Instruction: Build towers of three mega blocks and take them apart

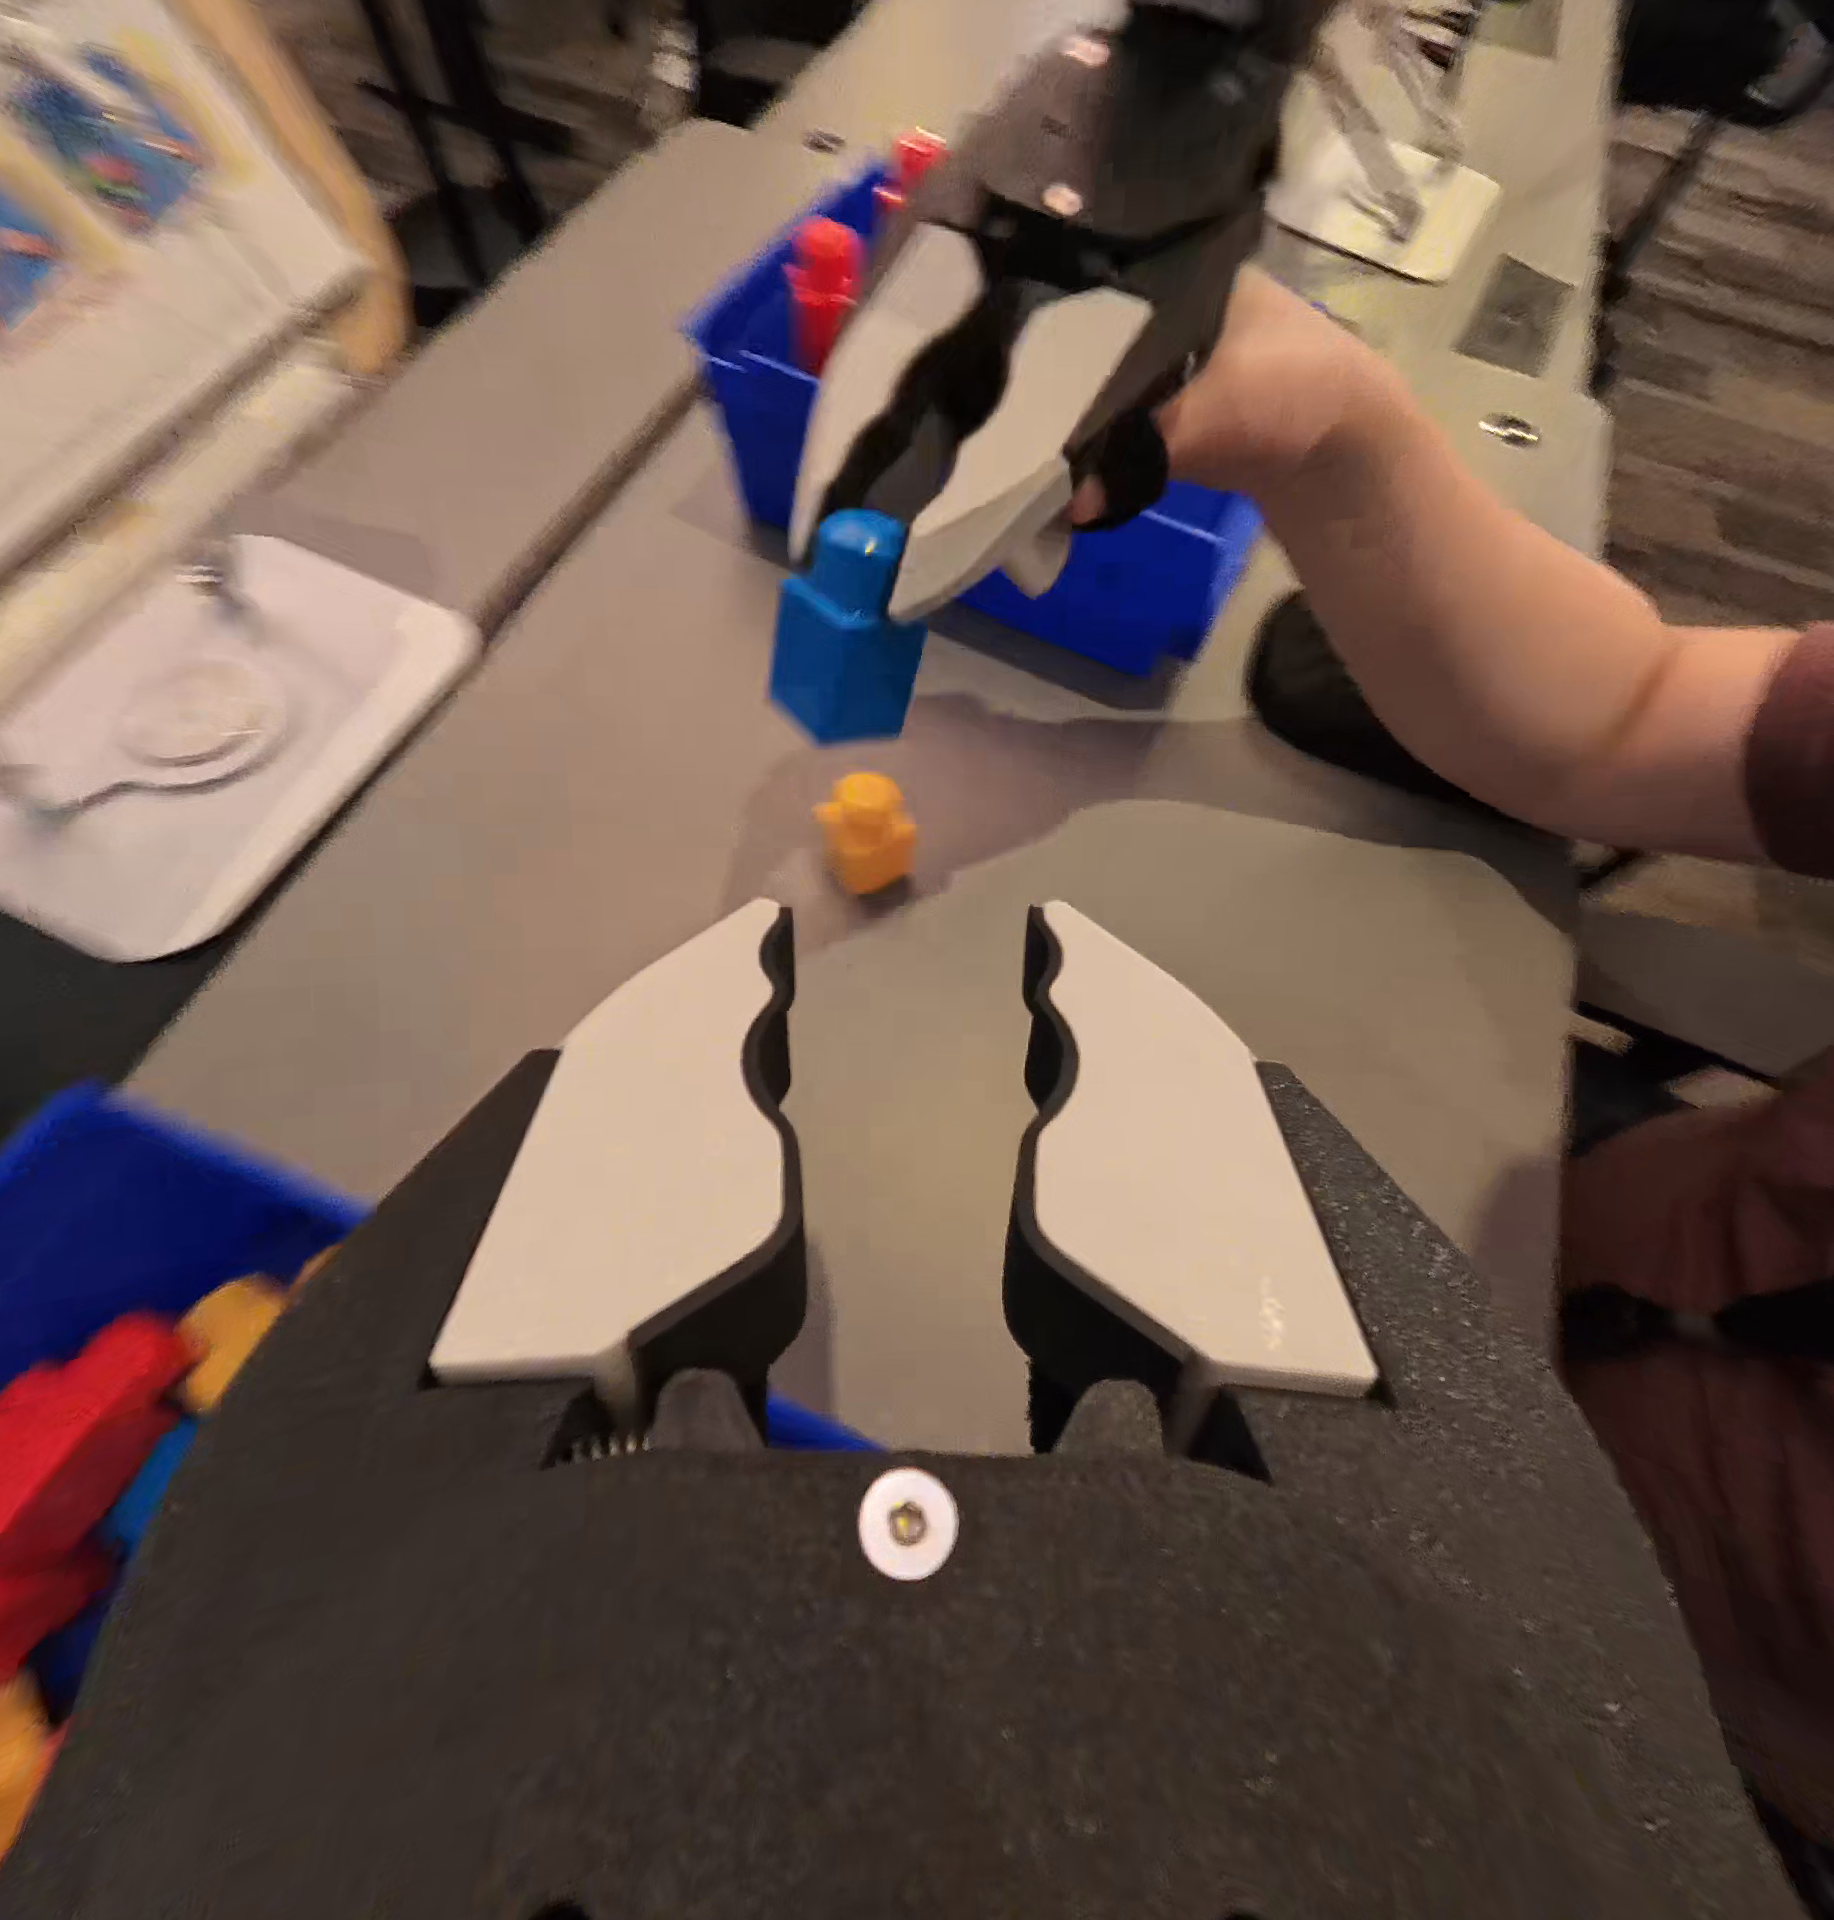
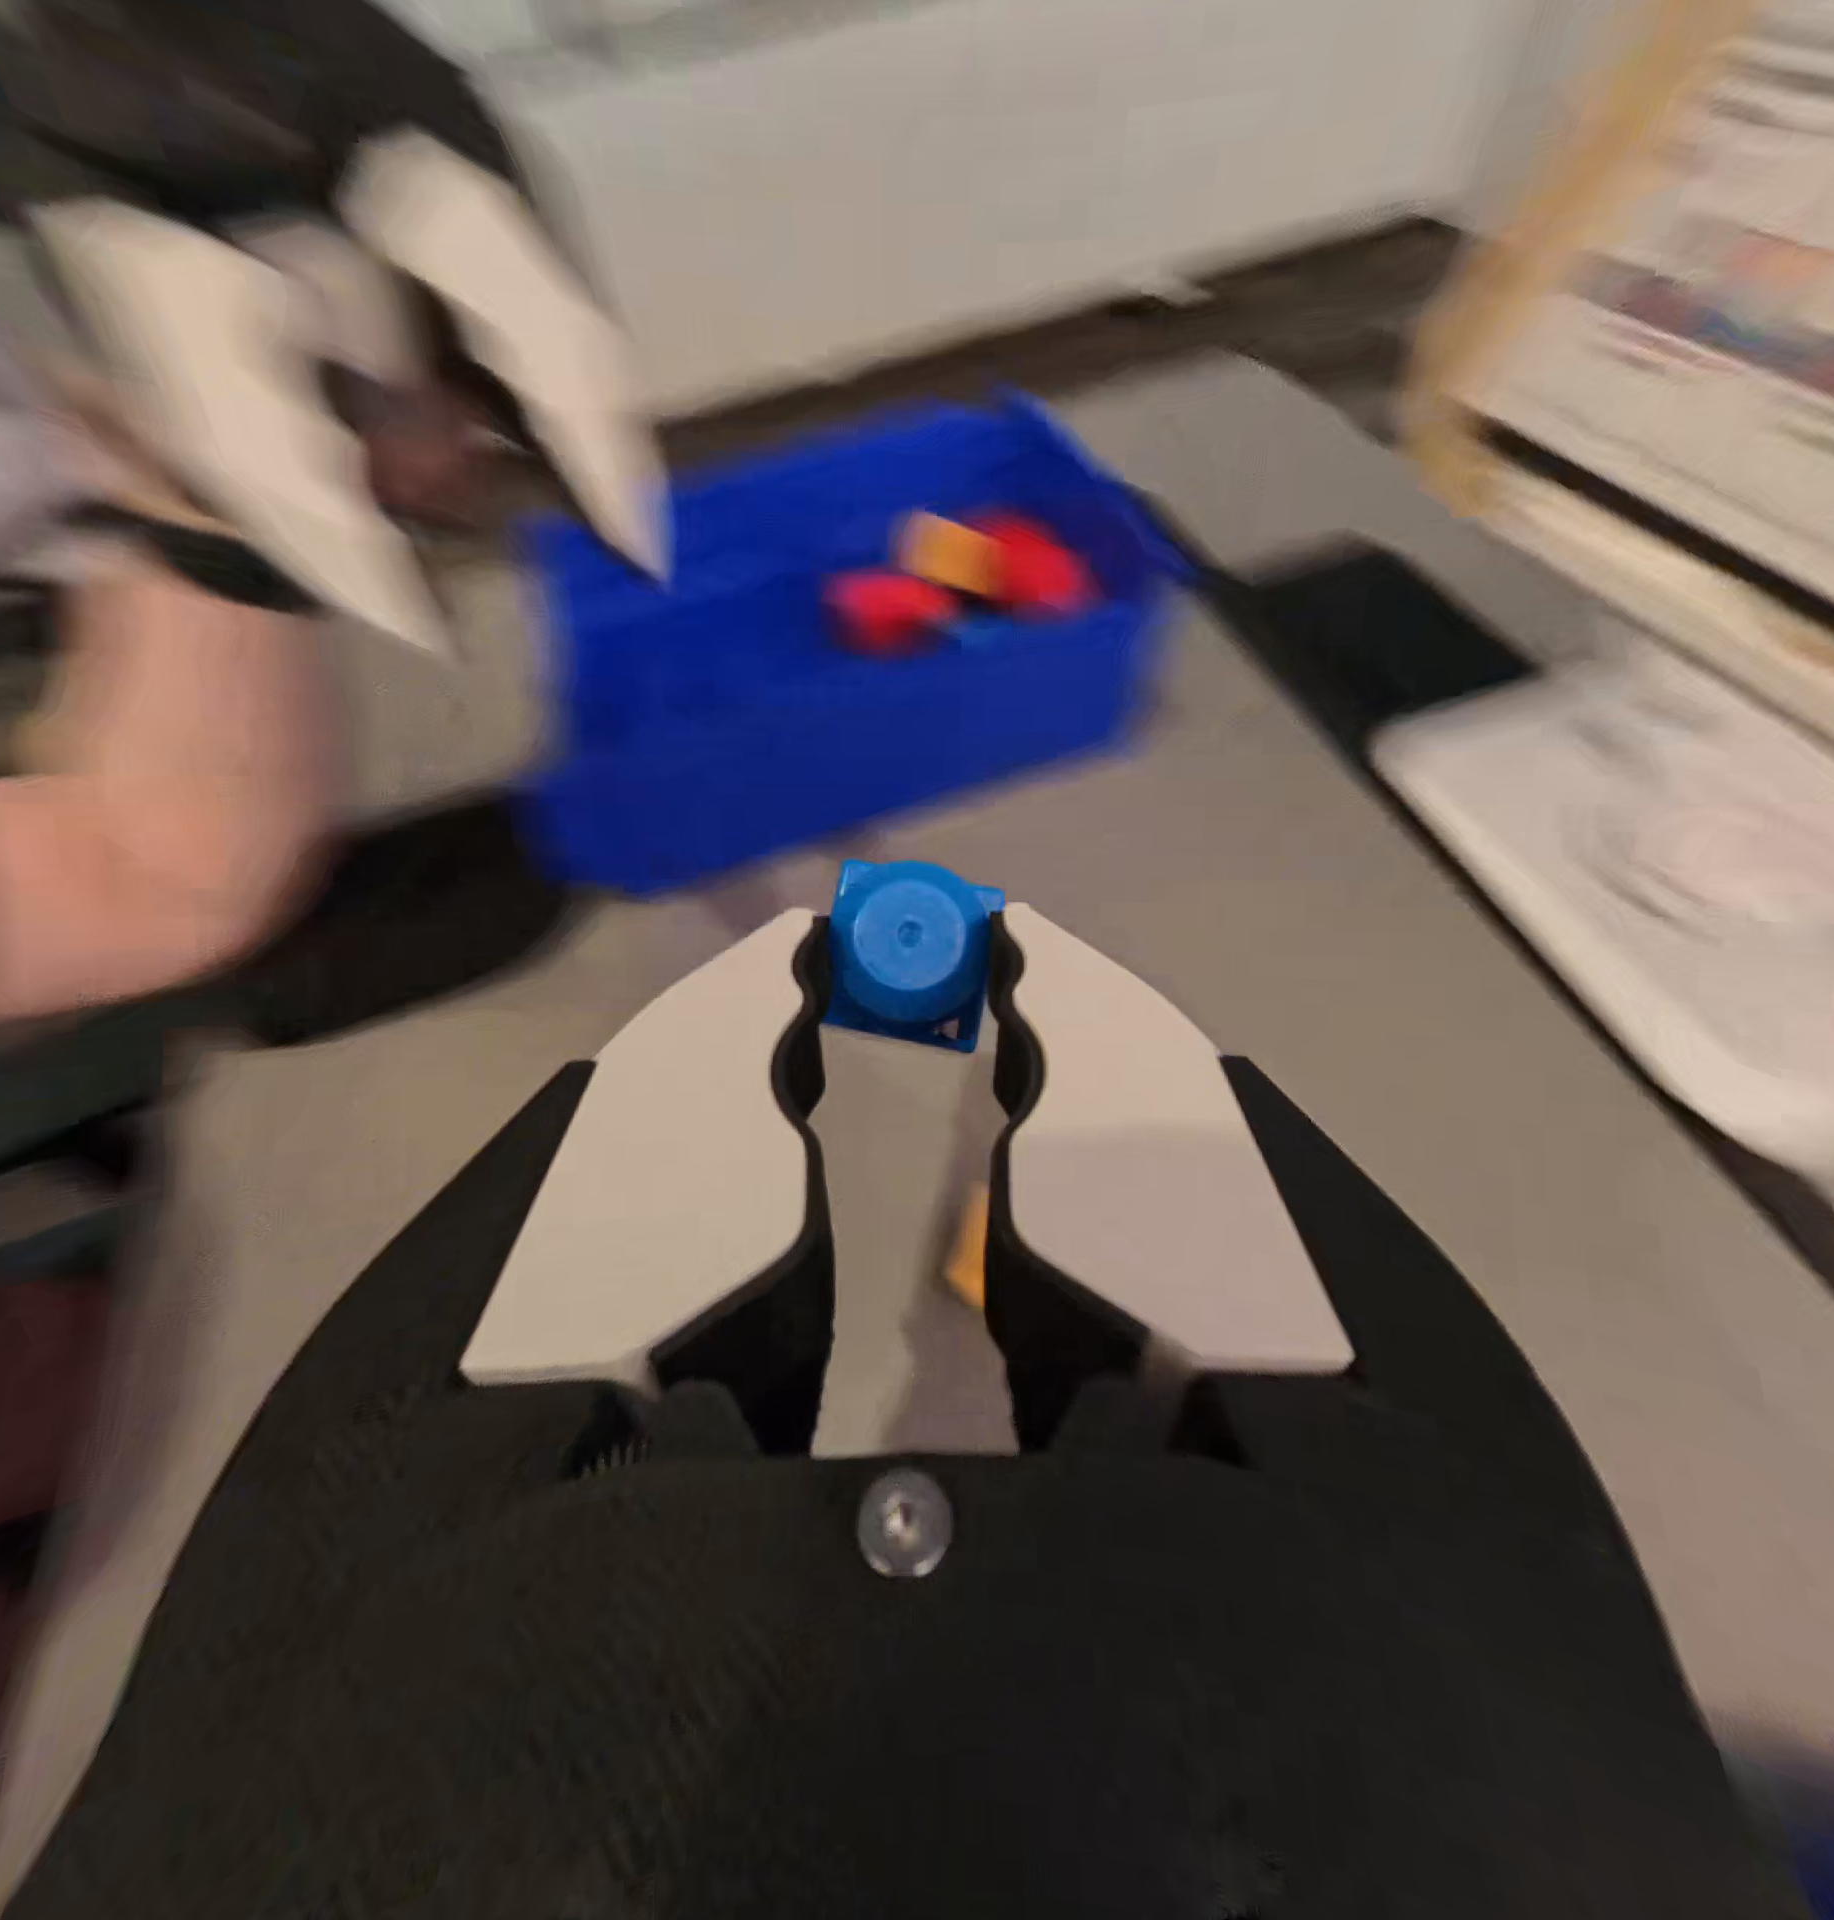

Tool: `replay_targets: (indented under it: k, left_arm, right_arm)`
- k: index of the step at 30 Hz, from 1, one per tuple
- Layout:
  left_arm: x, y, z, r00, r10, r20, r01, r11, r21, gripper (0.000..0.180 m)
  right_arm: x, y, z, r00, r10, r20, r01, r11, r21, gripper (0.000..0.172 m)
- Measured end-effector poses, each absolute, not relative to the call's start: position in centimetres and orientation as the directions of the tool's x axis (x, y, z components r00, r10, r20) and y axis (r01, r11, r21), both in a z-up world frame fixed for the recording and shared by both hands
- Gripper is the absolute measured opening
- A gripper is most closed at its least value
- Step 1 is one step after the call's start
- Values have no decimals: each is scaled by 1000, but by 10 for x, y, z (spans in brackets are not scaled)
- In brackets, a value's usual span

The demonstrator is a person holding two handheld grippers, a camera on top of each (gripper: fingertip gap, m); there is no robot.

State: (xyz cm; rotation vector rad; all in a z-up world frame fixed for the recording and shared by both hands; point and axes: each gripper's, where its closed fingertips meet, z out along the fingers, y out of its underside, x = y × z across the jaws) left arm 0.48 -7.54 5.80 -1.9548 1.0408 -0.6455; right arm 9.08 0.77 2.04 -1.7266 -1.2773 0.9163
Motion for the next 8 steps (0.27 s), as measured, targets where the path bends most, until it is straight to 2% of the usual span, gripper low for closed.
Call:
replay_targets:
  k: [1,3,5,8]
  left_arm:
    - [-14,-67,64,593,-805,23,-413,-329,-849,43]
    - [-54,-56,72,702,-712,-33,-384,-338,-859,45]
    - [-102,-44,72,820,-567,-76,-345,-383,-857,46]
    - [-152,-35,57,901,-432,-29,-252,-469,-846,64]
  right_arm:
    - [110,36,1,390,921,-23,479,-224,-849,29]
    - [138,69,-35,552,830,81,580,-313,-752,29]
    - [144,82,-59,604,792,86,597,-378,-708,29]
    - [149,94,-88,633,763,129,640,-422,-642,29]
